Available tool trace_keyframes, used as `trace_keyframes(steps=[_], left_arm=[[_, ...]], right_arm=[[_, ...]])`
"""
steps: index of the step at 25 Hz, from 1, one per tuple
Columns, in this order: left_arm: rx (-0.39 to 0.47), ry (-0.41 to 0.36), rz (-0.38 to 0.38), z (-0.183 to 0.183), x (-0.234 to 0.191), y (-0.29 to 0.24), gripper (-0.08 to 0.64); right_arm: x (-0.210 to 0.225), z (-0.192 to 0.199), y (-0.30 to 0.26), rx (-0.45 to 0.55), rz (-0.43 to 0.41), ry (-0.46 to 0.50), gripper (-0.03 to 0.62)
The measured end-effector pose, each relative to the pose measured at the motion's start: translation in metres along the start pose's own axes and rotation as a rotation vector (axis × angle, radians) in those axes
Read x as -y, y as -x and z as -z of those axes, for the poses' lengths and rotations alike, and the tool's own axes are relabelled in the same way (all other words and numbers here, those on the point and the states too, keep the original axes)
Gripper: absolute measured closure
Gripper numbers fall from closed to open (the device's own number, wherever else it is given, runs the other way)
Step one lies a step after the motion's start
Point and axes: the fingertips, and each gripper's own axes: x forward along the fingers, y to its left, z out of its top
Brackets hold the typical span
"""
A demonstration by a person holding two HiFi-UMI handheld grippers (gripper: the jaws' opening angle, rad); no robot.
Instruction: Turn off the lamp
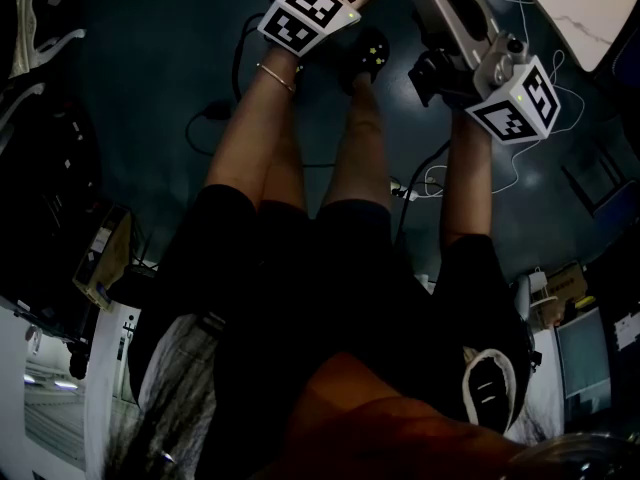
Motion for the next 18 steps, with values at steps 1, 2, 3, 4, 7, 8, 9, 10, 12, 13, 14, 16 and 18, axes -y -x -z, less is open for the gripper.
trace_keyframes(steps=[1,2,3,4,7,8,9,10,12,13,14,16,18], left_arm=[[0.007,0.003,-0.004,-0.001,-0.001,-0.001,0.486],[0.011,0.003,-0.009,-0.002,-0.002,-0.002,0.487],[0.013,0.000,-0.013,-0.003,-0.004,-0.003,0.488],[0.014,-0.006,-0.016,-0.003,-0.004,-0.003,0.488],[0.019,-0.035,-0.019,-0.005,-0.003,-0.002,0.528],[0.017,-0.041,-0.017,-0.004,-0.002,-0.002,0.534],[0.014,-0.043,-0.013,-0.004,-0.001,-0.002,0.535],[0.011,-0.043,-0.010,-0.003,0.000,-0.002,0.537],[0.012,-0.040,-0.006,-0.003,0.004,-0.002,0.538],[0.013,-0.041,-0.005,-0.004,0.007,-0.002,0.538],[0.014,-0.044,-0.003,-0.005,0.010,-0.002,0.540],[0.010,-0.053,0.006,-0.004,0.016,-0.003,0.540],[0.003,-0.058,0.014,-0.002,0.020,-0.004,0.540]], right_arm=[[0.000,0.000,0.000,-0.002,-0.003,0.001,0.575],[-0.001,0.000,0.000,-0.001,-0.006,0.000,0.575],[-0.001,-0.001,0.000,0.002,-0.009,-0.001,0.575],[-0.001,-0.001,0.000,0.005,-0.011,-0.001,0.575],[-0.002,-0.001,0.000,0.010,-0.011,0.002,0.575],[-0.001,-0.001,0.001,0.011,-0.009,0.005,0.574],[0.000,-0.001,0.001,0.011,-0.004,0.009,0.574],[0.001,-0.001,0.002,0.012,0.002,0.016,0.574],[0.002,-0.001,0.006,0.013,0.019,0.039,0.574],[0.003,-0.002,0.009,0.014,0.029,0.055,0.574],[0.004,-0.004,0.012,0.016,0.042,0.075,0.574],[0.007,-0.006,0.016,0.016,0.078,0.131,0.574],[0.012,-0.005,0.019,0.007,0.112,0.176,0.572]])
